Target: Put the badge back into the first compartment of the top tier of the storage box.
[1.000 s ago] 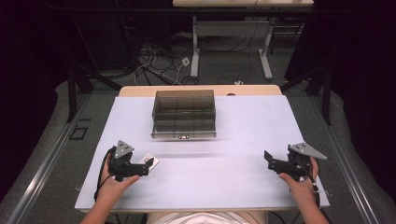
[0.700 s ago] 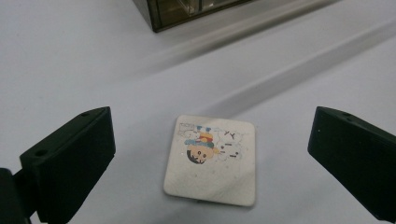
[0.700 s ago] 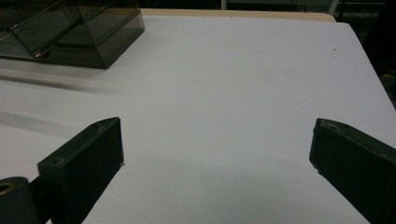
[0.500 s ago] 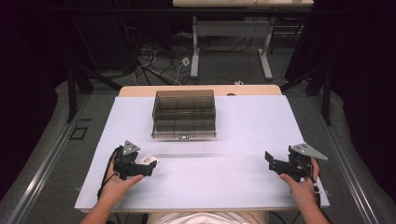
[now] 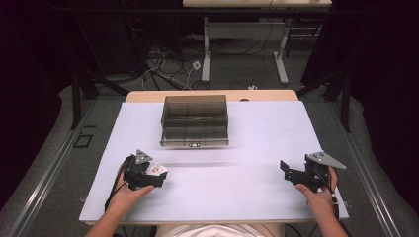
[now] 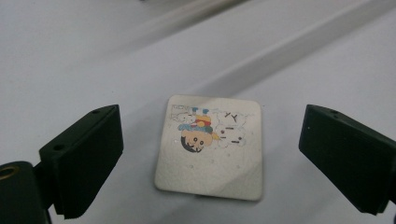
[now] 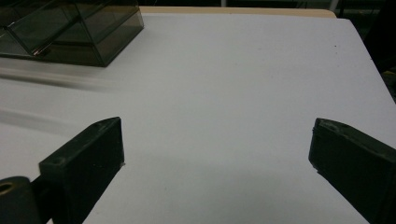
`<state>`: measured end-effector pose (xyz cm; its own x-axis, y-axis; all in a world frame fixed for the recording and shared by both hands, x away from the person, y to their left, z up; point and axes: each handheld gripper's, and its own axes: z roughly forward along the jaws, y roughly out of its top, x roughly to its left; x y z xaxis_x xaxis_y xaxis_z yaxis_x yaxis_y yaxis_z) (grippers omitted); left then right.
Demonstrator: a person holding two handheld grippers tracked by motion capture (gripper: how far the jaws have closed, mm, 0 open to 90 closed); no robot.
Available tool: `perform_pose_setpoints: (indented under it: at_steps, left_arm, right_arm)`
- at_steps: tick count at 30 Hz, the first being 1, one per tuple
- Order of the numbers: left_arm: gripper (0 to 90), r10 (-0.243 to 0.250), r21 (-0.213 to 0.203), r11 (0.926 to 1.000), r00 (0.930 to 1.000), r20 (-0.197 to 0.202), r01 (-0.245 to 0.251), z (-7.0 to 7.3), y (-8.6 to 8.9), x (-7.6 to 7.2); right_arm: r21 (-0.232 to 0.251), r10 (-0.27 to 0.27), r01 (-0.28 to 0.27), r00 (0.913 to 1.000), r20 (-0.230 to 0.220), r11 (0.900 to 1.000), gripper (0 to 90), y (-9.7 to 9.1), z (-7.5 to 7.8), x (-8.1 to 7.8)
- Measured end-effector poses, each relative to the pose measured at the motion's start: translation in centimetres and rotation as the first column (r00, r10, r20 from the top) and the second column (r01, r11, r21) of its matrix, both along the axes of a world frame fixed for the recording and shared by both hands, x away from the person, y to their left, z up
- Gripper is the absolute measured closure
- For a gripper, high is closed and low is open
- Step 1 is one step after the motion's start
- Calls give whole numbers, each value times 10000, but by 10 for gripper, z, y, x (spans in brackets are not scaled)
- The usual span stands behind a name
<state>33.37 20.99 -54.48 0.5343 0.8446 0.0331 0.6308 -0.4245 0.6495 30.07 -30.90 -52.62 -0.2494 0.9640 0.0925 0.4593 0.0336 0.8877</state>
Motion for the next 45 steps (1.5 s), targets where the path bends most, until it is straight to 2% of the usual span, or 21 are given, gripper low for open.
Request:
perform_pose_setpoints:
  at_steps: [1,6,12,18,25,29,31,38,45]
  left_arm:
    - [77,-24,-28,10000,10000,41,24,-1,0,1]
    - [98,-159,358,9992,9998,131,155,-5,-3,1]
    - [151,-297,458,9985,9995,-50,299,-6,-4,2]
    - [160,-354,371,9987,9993,-105,358,-8,-3,4]
    - [216,-316,314,9990,9994,-117,319,-7,-1,5]
    - [224,-367,269,9989,9988,-315,375,-8,-1,7]
    - [224,-384,282,9988,9985,-392,396,-9,-1,9]
    - [237,-515,201,9984,9966,-647,529,-9,1,10]
    - [284,-774,-130,9970,9930,-889,765,-8,2,12]
  right_arm:
    - [1,7,-7,10000,1,10000,30,0,0,0]
    - [4,14,-14,10000,-9,10000,31,0,0,0]
    - [9,2,-2,9999,-124,10000,34,-1,0,0]
    - [-24,62,-62,9999,-145,10000,36,0,-1,1]
    - [47,95,-95,9998,-146,9999,37,-1,-2,2]
    - [64,56,-55,9999,-141,10000,39,-1,-2,2]
    - [61,6,-4,9995,-318,10000,41,-1,-2,1]
    - [81,61,-58,9995,-295,10000,46,-2,-2,2]
    - [173,18,-13,9996,-274,9998,49,-2,-3,2]
